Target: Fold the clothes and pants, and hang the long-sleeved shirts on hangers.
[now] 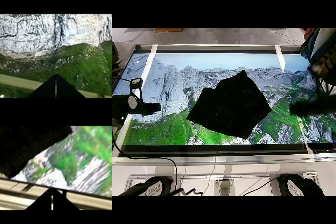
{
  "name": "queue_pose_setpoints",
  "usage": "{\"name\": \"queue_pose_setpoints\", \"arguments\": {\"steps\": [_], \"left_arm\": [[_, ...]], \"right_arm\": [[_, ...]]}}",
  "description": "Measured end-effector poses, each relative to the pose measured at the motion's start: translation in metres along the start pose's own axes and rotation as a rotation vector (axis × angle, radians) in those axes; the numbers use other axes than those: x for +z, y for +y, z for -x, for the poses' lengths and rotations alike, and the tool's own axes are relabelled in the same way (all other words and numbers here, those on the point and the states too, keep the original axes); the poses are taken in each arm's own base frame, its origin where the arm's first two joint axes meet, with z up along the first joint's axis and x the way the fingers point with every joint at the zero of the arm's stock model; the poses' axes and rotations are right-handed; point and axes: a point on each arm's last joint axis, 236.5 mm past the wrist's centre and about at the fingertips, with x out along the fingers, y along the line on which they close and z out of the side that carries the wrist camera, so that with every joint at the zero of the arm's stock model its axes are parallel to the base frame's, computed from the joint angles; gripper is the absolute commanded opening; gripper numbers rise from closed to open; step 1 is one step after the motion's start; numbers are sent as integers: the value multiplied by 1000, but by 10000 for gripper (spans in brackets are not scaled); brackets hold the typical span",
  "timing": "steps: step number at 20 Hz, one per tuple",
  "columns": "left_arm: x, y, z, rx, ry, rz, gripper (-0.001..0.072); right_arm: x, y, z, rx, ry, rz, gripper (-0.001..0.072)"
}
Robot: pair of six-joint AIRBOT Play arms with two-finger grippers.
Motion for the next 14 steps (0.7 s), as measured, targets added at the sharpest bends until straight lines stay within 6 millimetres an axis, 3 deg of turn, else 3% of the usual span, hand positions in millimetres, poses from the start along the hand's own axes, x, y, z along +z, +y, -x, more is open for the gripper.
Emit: {"name": "queue_pose_setpoints", "arguments": {"steps": [1, 3, 4, 6, 8, 9, 14], "left_arm": [[-2, -2, 0, -6, 9, -9, 307], [-7, -14, 1, -39, 31, -55, 328], [-11, -26, 2, -74, 42, -79, 416], [-16, -58, 5, -175, 58, -125, 435], [-21, -94, 8, -287, 70, -163, 434], [-24, -110, 8, -334, 78, -174, 431], [-48, -165, -19, -502, 200, -145, 428]], "right_arm": [[-20, 6, -15, 29, 28, -12, 32], [-58, 18, -44, 88, 89, -46, 33], [-76, 22, -58, 113, 120, -64, 33], [-98, 28, -79, 143, 152, -95, 114], [-104, 29, -92, 153, 140, -119, 368], [-104, 29, -97, 154, 125, -128, 421], [-85, 26, -107, 150, 18, -165, 422]]}}
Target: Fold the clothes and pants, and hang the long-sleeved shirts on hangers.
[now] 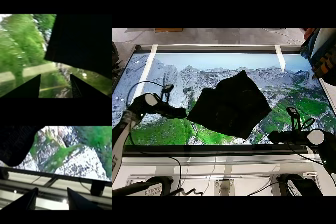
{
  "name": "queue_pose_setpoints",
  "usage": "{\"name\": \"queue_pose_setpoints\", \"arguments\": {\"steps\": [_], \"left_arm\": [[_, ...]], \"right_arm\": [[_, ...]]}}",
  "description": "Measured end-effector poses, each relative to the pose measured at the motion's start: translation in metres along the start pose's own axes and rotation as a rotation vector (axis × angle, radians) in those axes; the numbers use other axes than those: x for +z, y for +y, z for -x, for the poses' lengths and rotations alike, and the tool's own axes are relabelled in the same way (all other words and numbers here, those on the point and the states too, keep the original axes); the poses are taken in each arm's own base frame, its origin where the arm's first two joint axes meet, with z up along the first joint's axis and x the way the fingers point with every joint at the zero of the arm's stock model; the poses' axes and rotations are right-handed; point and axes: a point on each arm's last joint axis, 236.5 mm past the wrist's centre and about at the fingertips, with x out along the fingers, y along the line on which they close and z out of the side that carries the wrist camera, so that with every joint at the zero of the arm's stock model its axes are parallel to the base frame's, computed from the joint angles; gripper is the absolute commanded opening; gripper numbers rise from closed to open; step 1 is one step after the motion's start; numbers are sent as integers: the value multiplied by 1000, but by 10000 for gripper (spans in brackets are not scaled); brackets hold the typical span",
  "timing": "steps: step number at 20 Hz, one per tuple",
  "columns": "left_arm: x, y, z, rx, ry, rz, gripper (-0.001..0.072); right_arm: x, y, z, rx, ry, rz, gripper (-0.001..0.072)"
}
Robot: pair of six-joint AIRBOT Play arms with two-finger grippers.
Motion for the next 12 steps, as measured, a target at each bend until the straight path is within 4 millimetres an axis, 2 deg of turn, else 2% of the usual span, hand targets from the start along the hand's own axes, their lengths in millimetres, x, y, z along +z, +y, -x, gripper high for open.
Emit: {"name": "queue_pose_setpoints", "arguments": {"steps": [5, 9, 10, 11, 12], "left_arm": [[-6, -4, -39, -114, 62, 134, 434], [-4, -3, -50, -145, 62, 194, 437], [-3, -4, -52, -149, 62, 205, 550], [-2, -5, -53, -157, 60, 228, 707], [-1, -7, -55, -164, 58, 245, 695]], "right_arm": [[10, -1, -2, -3, -46, -7, 421], [18, -3, -1, -8, -83, -9, 420], [21, -3, -1, -10, -96, -9, 420], [23, -4, -1, -12, -105, -10, 422], [27, -4, 0, -14, -120, -11, 422]]}}
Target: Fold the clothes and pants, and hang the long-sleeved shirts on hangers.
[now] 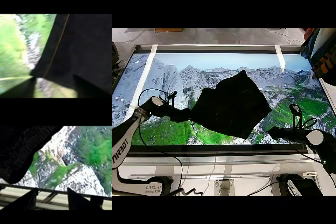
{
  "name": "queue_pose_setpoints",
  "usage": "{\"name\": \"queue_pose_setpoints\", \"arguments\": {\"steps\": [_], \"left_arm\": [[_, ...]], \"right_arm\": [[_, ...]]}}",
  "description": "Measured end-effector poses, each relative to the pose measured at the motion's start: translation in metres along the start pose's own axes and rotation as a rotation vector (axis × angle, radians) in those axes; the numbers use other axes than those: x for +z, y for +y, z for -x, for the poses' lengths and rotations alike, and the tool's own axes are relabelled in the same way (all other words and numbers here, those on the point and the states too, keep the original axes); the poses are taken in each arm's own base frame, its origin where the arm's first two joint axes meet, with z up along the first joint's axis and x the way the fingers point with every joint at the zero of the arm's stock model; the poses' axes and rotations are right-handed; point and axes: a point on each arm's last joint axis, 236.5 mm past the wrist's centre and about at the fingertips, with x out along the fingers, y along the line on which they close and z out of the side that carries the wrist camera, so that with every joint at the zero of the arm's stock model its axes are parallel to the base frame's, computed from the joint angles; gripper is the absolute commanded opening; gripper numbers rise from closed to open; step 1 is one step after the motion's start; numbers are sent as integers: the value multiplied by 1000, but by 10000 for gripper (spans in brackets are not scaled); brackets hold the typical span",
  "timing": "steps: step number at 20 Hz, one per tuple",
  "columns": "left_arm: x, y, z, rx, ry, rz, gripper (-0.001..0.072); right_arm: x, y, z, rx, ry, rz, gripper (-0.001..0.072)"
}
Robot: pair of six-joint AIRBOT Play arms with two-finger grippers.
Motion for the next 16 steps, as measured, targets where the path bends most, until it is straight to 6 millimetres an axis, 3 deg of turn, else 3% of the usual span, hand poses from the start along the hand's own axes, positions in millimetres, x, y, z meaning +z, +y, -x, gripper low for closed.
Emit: {"name": "queue_pose_setpoints", "arguments": {"steps": [3, 4, 5, 6, 7, 9, 13, 16], "left_arm": [[7, -3, -8, 0, -31, 25, 656], [12, -5, -10, -3, -50, 29, 478], [15, -5, -13, 4, -67, 27, 213], [19, -5, -15, 10, -84, 27, 96], [21, -8, -16, 9, -96, 27, 96], [26, -12, -17, 0, -116, 37, 11], [36, -20, -12, -14, -165, 32, 11], [40, -29, -4, -25, -192, 8, 11]], "right_arm": [[12, -4, 0, -14, -53, -41, 438], [18, -6, -1, -22, -76, -66, 438], [24, -9, -2, -30, -99, -90, 439], [31, -14, -4, -40, -123, -121, 450], [37, -20, -8, -50, -139, -160, 457], [47, -38, -18, -70, -167, -286, 485], [56, -71, -45, -56, -171, -549, 505], [69, -81, -67, -14, -165, -645, 505]]}}
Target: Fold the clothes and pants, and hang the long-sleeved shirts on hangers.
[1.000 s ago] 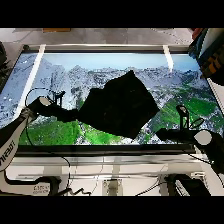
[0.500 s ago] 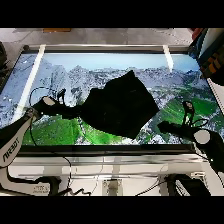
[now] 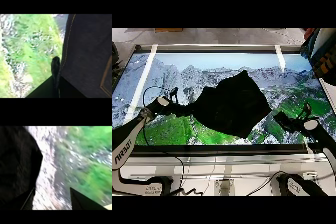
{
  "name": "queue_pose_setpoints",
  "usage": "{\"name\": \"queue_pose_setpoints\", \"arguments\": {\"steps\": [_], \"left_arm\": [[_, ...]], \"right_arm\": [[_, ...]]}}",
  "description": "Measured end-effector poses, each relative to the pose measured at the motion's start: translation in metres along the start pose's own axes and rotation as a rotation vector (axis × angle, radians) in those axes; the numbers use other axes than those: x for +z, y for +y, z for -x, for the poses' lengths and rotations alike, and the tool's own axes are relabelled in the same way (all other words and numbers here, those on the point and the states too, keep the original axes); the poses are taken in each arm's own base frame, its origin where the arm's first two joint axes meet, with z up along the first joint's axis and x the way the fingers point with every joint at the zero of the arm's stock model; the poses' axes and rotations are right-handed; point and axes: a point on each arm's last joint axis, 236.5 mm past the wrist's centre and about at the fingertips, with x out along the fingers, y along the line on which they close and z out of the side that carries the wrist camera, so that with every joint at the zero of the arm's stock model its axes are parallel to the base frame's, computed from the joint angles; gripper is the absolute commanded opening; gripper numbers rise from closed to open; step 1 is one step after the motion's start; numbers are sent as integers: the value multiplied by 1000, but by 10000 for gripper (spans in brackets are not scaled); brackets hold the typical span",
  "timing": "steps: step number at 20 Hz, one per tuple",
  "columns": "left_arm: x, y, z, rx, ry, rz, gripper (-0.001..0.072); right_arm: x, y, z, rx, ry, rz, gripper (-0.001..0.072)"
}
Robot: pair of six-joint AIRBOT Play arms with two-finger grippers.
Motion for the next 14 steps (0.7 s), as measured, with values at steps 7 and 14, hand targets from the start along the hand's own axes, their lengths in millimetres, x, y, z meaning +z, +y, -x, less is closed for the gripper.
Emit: {"name": "queue_pose_setpoints", "arguments": {"steps": [7, 14], "left_arm": [[8, -24, 18, -29, -50, -52, 12], [8, -30, 21, -35, -54, -65, 11]], "right_arm": [[38, 26, -62, 104, 72, -104, 542], [61, 77, -76, 261, 149, -150, 309]]}}
